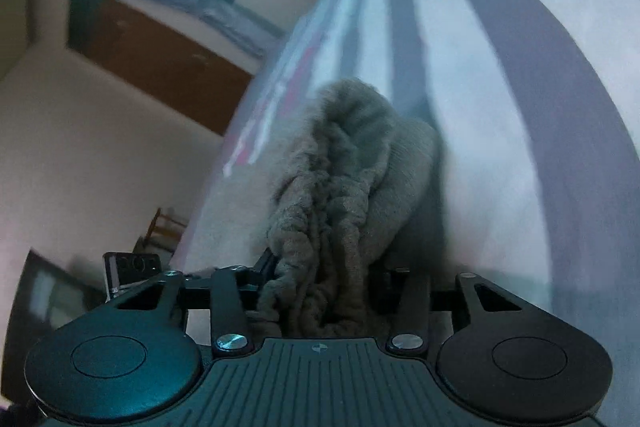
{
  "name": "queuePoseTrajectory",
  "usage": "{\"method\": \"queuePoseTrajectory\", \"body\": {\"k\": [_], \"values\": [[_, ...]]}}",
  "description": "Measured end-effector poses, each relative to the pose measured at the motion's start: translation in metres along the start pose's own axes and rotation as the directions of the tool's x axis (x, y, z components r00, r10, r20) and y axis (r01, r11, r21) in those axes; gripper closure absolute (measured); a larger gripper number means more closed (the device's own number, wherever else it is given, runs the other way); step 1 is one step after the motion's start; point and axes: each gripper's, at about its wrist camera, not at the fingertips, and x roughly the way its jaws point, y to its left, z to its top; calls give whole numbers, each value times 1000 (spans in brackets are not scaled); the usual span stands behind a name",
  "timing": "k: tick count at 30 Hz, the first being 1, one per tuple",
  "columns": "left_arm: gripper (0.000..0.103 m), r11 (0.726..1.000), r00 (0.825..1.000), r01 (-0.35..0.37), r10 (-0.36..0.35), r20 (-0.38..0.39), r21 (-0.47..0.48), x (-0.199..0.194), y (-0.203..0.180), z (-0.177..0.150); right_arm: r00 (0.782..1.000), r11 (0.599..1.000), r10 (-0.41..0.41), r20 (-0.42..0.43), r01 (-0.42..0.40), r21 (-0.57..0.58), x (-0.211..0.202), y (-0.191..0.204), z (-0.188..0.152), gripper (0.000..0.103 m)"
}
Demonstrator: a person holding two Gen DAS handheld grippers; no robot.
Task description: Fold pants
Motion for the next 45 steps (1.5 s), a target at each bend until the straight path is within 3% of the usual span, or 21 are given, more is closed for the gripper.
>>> {"method": "queuePoseTrajectory", "body": {"k": [5, 9, 10, 11, 12, 13, 15, 17, 19, 20, 21, 24, 26, 28, 30, 34, 36, 38, 40, 43, 45], "values": [[88, 996, 995, -57, 50, 90, 74, -9, 11, 75, 998, 994, 59, 36, -55, -94, 30, 24, 63, 60], [87, 993, 986, -106, 97, 137, 60, -2, 36, 121, 994, 993, 83, 66, -77, -90, 78, 30, 124, 60], [75, 990, 984, -132, 124, 130, 51, 6, 48, 127, 994, 992, 82, 71, -75, -99, 90, 30, 136, 60], [48, 984, 978, -178, 176, 116, 8, 13, 62, 131, 994, 993, 74, 76, -66, -101, 101, 26, 146, 59], [24, 960, 958, -268, 274, 84, -75, 23, 81, 130, 996, 997, 46, 78, -41, -70, 115, 18, 155, 51], [9, 909, 920, -388, 392, 0, -150, 36, 100, 125, 998, 999, -12, 68, 15, -40, 131, 11, 161, 47], [6, 927, 929, -362, 368, 46, -99, 39, 103, 112, 979, 979, -202, -10, 202, 7, 161, -10, 167, 36], [6, 932, 929, -357, 362, 79, -63, 36, 99, 102, 985, 984, -171, 10, 170, 48, 164, -24, 161, 27], [7, 927, 920, -370, 375, 118, -59, 24, 87, 93, 985, 985, -169, 37, 169, 21, 158, -21, 155, 27], [6, 918, 903, -393, 397, 162, -56, 15, 80, 86, 979, 982, -188, 75, 188, 2, 150, -18, 151, 27], [6, 890, 870, -455, 449, 202, -17, 9, 68, 75, 974, 980, -196, 113, 198, -8, 140, -14, 146, 25], [6, 784, 774, -617, 589, 232, 67, -16, 47, 44, 951, 970, -222, 215, 238, -54, 102, -6, 121, 23], [6, 768, 749, -638, 604, 274, 53, -39, 27, 17, 930, 950, -256, 262, 292, -111, 73, 9, 91, 21], [6, 723, 699, -691, 659, 279, 23, -56, 5, -18, 917, 924, -277, 286, 336, -181, 40, 25, 51, 11], [6, 694, 673, -719, 683, 284, 37, -67, -21, -57, 892, 877, -318, 320, 405, -258, 20, 45, 10, 0], [6, 625, 611, -776, 710, 350, 87, -78, -84, -115, 865, 840, -344, 364, 457, -292, -9, 80, -70, 0], [6, 626, 606, -776, 702, 374, 83, -83, -113, -132, 847, 824, -351, 400, 482, -297, -25, 97, -100, 0], [6, 607, 577, -791, 701, 419, 74, -80, -139, -141, 827, 807, -345, 443, 503, -309, -34, 113, -125, 0], [6, 605, 557, -794, 691, 460, 53, -86, -163, -156, 812, 786, -342, 473, 523, -330, -45, 131, -154, 0], [6, 642, 575, -765, 652, 494, 44, -93, -184, -177, 769, 730, -349, 536, 581, -359, -49, 156, -182, 0], [6, 619, 544, -783, 643, 539, 51, -94, -201, -196, 762, 719, -347, 546, 590, -366, -52, 171, -201, 0]]}}
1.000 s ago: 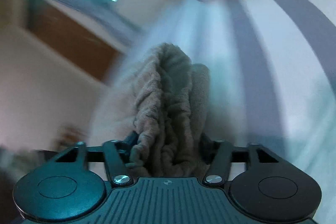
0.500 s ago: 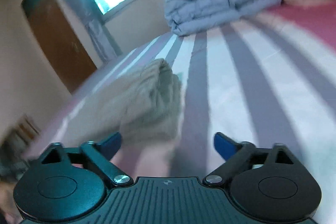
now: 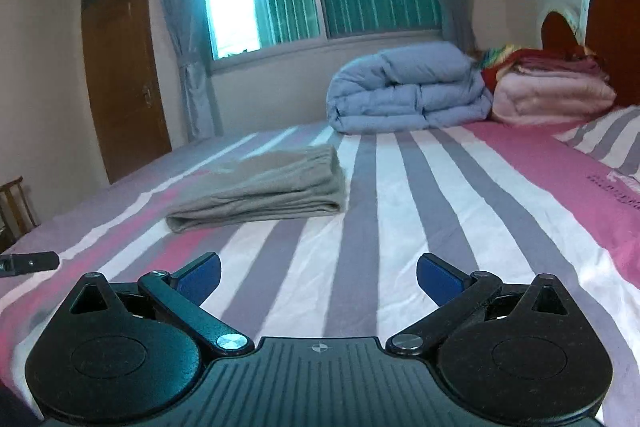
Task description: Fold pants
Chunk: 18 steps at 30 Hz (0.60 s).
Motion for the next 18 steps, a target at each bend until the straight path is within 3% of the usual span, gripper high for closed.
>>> {"method": "queuePoseTrajectory", "body": {"k": [6, 14, 18], "values": [[6, 999, 1000, -20, 20, 10, 42, -42, -30, -12, 998, 993, 61, 18, -58, -106, -31, 44, -17, 0], [6, 996, 991, 67, -73, 113, 53, -96, -51, -25, 995, 994, 70, 73, -63, -95, -72, 67, -29, 0], [6, 992, 986, 84, -96, 134, 95, -101, -60, -23, 991, 991, 72, 114, -58, -117, -92, 73, -32, 0]]}}
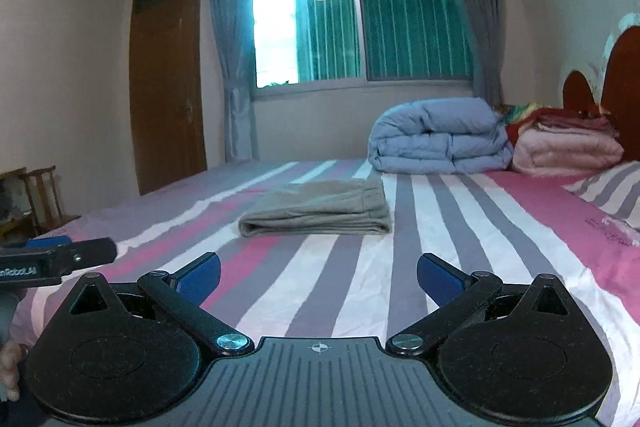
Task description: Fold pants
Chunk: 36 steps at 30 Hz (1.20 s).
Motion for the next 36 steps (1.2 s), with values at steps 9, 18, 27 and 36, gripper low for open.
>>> {"method": "queuePoseTrajectory", "body": {"k": [9, 18, 27, 36], "values": [[6, 1000, 1000, 1, -1, 14, 2, 6, 0, -12, 1000, 1000, -28, -15, 28, 2, 12, 0, -1, 0], [6, 999, 1000, 16, -16, 13, 44, 6, -8, -14, 999, 999, -8, -46, 5, -53, 24, 6, -7, 0], [6, 999, 1000, 15, -15, 14, 47, 6, -8, -14, 999, 1000, -13, -45, 13, -11, 23, 2, -6, 0], [6, 998, 1000, 18, -19, 10, 52, 5, -9, -13, 999, 1000, -14, -45, 14, -10, 24, 4, -6, 0]]}}
